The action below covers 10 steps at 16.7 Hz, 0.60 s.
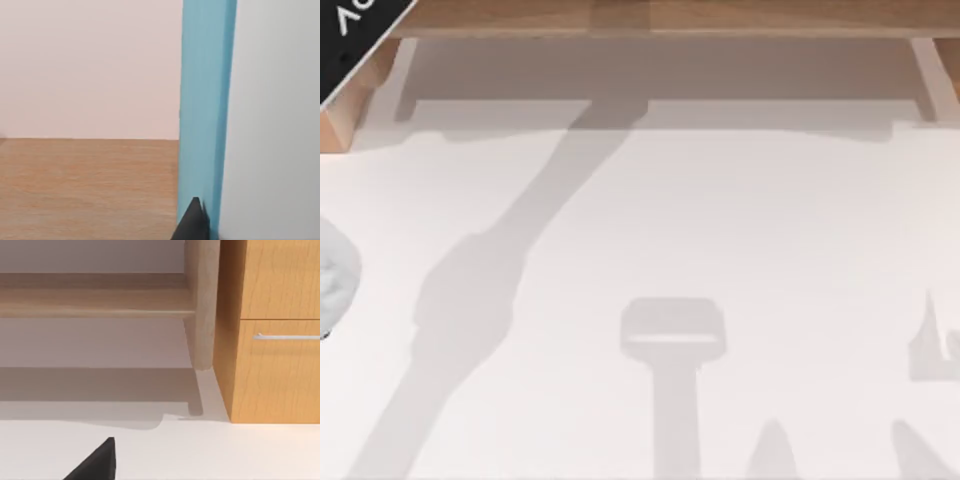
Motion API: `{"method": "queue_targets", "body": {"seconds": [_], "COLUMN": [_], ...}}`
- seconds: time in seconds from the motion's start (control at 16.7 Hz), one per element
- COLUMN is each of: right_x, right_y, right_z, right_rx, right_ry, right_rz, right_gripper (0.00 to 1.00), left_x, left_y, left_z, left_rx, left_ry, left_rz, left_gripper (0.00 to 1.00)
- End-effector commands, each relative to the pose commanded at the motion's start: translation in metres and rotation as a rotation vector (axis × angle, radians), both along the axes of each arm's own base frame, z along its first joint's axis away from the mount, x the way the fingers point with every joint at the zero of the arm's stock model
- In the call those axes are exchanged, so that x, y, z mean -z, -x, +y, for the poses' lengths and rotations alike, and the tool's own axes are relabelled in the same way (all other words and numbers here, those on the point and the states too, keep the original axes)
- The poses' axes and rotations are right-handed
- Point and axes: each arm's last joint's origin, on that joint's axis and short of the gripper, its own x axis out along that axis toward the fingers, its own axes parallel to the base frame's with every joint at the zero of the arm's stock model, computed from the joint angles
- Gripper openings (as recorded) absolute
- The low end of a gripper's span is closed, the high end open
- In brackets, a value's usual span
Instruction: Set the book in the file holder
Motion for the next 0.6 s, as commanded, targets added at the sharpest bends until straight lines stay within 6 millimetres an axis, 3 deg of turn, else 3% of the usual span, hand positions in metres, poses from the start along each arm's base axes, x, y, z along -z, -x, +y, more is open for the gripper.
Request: {"method": "queue_targets", "body": {"seconds": [0.12,0.18,0.6], "right_x": [0.0000,0.0000,0.0000], "right_y": [0.0000,0.0000,0.0000], "right_z": [0.0000,0.0000,0.0000], "right_rx": [0.000,0.000,0.000], "right_ry": [0.000,0.000,0.000], "right_rz": [0.000,0.000,0.000], "right_gripper": [1.00,1.00,1.00], "left_x": [0.0000,0.0000,0.0000], "left_y": [0.0000,0.0000,0.0000], "left_z": [0.0000,0.0000,0.0000], "left_rx": [0.000,0.000,0.000], "left_ry": [0.000,0.000,0.000], "left_rz": [0.000,0.000,0.000], "left_gripper": [0.02,0.00,0.00]}}
